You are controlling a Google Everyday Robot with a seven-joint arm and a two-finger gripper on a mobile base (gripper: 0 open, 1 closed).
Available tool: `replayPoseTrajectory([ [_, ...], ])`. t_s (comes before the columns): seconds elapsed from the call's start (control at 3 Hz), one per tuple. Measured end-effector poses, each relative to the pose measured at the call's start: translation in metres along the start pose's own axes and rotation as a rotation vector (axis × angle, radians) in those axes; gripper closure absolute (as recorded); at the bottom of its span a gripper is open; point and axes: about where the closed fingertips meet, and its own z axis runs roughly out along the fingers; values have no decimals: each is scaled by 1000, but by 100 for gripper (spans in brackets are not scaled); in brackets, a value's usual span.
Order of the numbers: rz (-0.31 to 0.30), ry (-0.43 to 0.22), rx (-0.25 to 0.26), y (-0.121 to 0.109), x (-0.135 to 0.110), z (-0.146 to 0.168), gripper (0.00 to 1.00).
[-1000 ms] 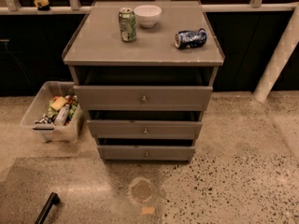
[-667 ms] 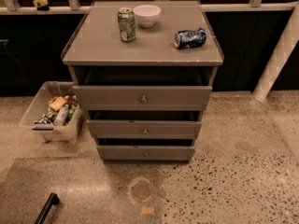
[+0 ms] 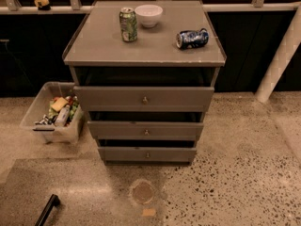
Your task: Open bottom drawer
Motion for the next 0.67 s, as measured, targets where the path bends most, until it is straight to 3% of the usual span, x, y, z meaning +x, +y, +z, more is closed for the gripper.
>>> replayPoseTrajectory([
  [0.33, 50, -32, 49, -34, -20, -3, 0],
  [0.67, 50, -32, 49, -34, -20, -3, 0],
])
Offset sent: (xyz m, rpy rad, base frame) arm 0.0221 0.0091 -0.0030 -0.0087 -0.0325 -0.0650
